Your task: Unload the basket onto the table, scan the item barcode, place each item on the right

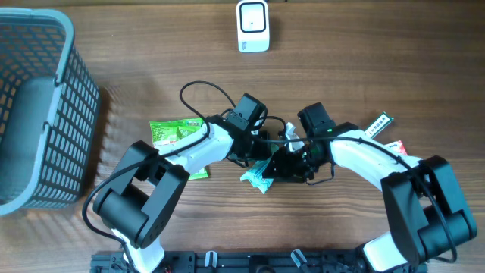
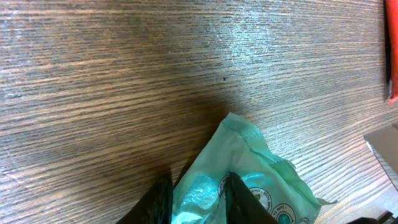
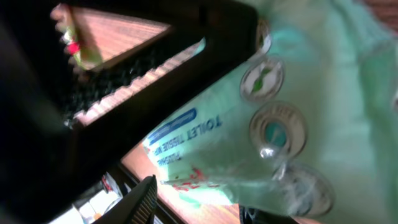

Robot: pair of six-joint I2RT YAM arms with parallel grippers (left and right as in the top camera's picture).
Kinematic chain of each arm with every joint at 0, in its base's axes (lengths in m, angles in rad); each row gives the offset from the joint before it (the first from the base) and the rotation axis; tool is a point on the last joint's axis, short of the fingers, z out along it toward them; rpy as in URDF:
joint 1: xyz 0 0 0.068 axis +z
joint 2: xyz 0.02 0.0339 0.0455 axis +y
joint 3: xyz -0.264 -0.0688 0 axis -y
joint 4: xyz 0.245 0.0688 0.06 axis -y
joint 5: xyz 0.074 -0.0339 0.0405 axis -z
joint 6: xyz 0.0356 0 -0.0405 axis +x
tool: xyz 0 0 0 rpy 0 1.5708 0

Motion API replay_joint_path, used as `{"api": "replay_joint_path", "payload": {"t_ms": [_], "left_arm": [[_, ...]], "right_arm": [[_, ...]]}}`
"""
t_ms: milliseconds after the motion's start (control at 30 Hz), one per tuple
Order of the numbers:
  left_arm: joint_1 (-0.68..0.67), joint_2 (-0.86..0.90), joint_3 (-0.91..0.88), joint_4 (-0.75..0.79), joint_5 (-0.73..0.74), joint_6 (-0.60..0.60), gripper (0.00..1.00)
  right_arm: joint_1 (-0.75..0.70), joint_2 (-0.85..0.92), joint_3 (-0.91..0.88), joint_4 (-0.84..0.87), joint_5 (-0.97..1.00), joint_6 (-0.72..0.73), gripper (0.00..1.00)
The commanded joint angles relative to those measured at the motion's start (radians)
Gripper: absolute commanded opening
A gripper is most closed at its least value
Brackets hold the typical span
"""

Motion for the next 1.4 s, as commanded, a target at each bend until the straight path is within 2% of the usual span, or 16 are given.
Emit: {"api": "replay_joint_path", "payload": {"t_ms": [0,200,300,367,433,600,667,733,833,1033,1167,1267,1367], "left_arm": [[-0.010,0.035,-0.011,-0.014,-0.030,0.019,0.28],[-0.010,0.035,-0.011,-0.014,-0.056,0.019,0.28],[-0.010,0.035,-0.011,-0.022,-0.055,-0.021,0.06],[-0.011,0.035,-0.011,-0.048,-0.052,-0.090,0.04],[-0.012,0.035,-0.011,-0.095,-0.052,-0.119,0.04],[0.001,0.035,-0.011,-0.290,-0.014,-0.107,0.05],[0.003,0.035,-0.011,-0.304,0.021,-0.107,0.05],[0.005,0.034,-0.007,-0.295,0.159,-0.102,0.04],[0.025,0.008,0.047,-0.319,0.147,-0.035,0.04],[0.043,-0.046,0.135,-0.318,0.130,-0.036,0.05],[0.039,-0.046,0.137,-0.304,0.124,-0.036,0.07],[0.020,-0.045,0.137,-0.285,-0.003,-0.037,0.05],[-0.011,-0.043,0.132,-0.264,-0.031,-0.037,0.04]], "right_arm": [[0.014,0.009,-0.010,0.039,0.100,0.175,0.43],[0.014,0.009,-0.010,0.080,0.125,0.198,0.44],[0.014,0.009,-0.010,0.081,0.133,0.181,0.44],[0.013,0.009,-0.010,0.075,0.132,0.149,0.46],[-0.001,0.008,-0.010,0.043,0.120,0.083,0.46],[-0.124,-0.048,0.049,-0.158,0.114,-0.198,0.49],[-0.161,-0.079,0.070,-0.213,0.114,-0.269,0.52],[-0.193,-0.119,0.080,-0.269,0.113,-0.331,0.54],[-0.203,-0.155,0.080,-0.326,0.114,-0.388,0.54],[-0.204,-0.159,0.072,-0.411,0.189,-0.379,0.55],[-0.203,-0.159,0.038,-0.341,0.188,-0.309,0.55],[-0.203,-0.159,-0.010,-0.279,0.149,-0.290,0.57],[-0.202,-0.159,-0.042,-0.260,0.146,-0.289,0.58]]}}
